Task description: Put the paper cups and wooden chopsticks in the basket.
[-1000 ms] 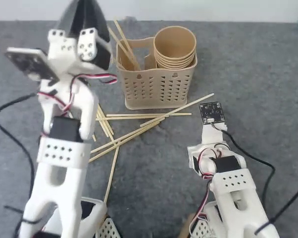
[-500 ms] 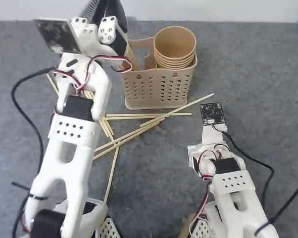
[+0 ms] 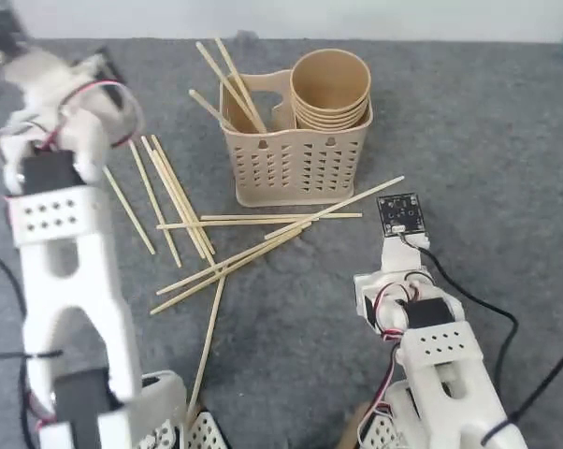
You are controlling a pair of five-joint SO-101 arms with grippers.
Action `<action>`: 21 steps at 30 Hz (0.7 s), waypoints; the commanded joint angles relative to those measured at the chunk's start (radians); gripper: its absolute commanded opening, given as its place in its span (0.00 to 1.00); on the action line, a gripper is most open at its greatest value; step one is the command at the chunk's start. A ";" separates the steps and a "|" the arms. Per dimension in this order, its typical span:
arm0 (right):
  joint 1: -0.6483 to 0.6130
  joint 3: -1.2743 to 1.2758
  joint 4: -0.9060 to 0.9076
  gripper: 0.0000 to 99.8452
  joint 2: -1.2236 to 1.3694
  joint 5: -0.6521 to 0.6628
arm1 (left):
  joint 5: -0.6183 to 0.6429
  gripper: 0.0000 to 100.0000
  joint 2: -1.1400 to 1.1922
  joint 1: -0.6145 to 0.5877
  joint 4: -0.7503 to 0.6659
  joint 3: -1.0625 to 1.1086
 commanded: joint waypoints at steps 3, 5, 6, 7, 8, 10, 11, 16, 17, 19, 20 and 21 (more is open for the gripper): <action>0.002 -0.006 -0.015 0.04 -0.021 0.023 | 0.054 0.11 0.207 -0.084 0.002 -0.047; 0.002 -0.006 -0.015 0.04 -0.021 0.023 | 0.115 0.11 0.285 -0.106 -0.020 -0.047; 0.002 -0.006 -0.015 0.04 -0.021 0.023 | 0.140 0.11 0.327 -0.118 -0.040 -0.047; 0.002 -0.006 -0.015 0.04 -0.021 0.023 | 0.152 0.11 0.368 -0.130 -0.060 -0.047; 0.002 -0.006 -0.015 0.04 -0.021 0.023 | 0.153 0.11 0.408 -0.140 -0.077 -0.047; 0.002 -0.006 -0.015 0.04 -0.021 0.023 | 0.157 0.11 0.480 -0.158 -0.104 -0.047; 0.002 -0.006 -0.016 0.04 -0.021 0.023 | 0.158 0.11 0.509 -0.167 -0.110 -0.050; 0.002 -0.006 -0.016 0.04 -0.021 0.023 | 0.155 0.11 0.663 -0.203 -0.063 -0.166; 0.002 -0.006 -0.016 0.04 -0.021 0.023 | 0.153 0.11 0.697 -0.207 -0.044 -0.203; 0.002 -0.005 -0.016 0.04 -0.021 0.023 | 0.152 0.11 0.770 -0.210 0.005 -0.285; 0.002 -0.005 -0.016 0.04 -0.021 0.023 | 0.152 0.11 0.810 -0.210 0.029 -0.325; 0.002 -0.005 -0.018 0.04 -0.021 0.023 | 0.152 0.11 0.852 -0.210 0.051 -0.367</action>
